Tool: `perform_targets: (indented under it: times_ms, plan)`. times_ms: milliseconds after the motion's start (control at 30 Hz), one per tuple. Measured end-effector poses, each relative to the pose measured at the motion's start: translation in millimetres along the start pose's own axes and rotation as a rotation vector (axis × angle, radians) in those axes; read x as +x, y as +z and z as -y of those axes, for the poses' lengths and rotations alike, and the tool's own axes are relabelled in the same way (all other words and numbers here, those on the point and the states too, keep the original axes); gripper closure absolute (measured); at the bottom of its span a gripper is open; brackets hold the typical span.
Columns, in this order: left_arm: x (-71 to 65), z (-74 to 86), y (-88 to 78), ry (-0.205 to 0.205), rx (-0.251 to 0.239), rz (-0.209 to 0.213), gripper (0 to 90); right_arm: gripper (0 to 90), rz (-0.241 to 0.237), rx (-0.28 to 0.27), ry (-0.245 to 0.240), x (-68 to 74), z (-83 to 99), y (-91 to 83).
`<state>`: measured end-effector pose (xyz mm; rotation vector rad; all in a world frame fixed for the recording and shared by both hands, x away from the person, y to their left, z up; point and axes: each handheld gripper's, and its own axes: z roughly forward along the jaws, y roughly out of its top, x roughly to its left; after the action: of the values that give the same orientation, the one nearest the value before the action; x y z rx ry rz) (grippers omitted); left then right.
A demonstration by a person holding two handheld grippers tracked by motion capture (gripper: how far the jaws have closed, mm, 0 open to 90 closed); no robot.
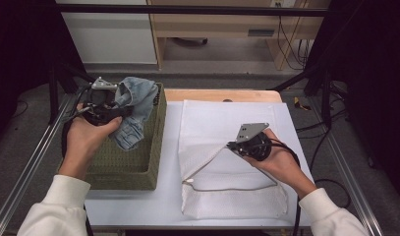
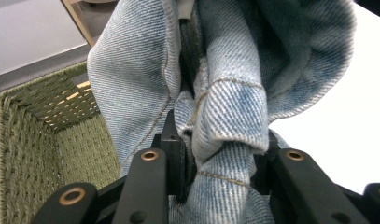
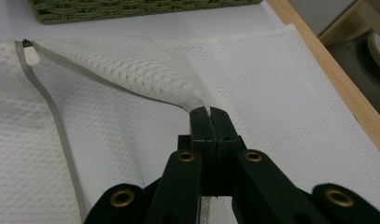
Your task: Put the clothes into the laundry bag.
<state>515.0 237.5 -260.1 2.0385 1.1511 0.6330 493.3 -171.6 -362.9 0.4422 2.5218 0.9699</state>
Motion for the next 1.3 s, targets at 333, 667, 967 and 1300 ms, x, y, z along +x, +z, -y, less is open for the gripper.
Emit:
perform_targets:
  times_ms: [333,667,967,1300]
  plan:
    - [-12.4,-5.5,-2.2,0.01,-0.022,0.028,66.9,90.0,-0.003,0.033,-0.014,-0.2,2.2,4.2]
    - [-22.9,-14.3,1.7,0.022,-0.032,0.067,66.9,90.0,-0.004,0.053,-0.001,-5.0,5.8,7.5]
    - [-31.4,-18.0,6.5,0.02,-0.034,0.11,66.9,90.0,-0.038,0.031,0.023,-5.6,5.5,4.6]
    - [-42.2,-21.2,9.4,0.021,-0.036,0.166,66.9,89.8,-0.058,0.022,0.036,-5.5,4.9,3.7]
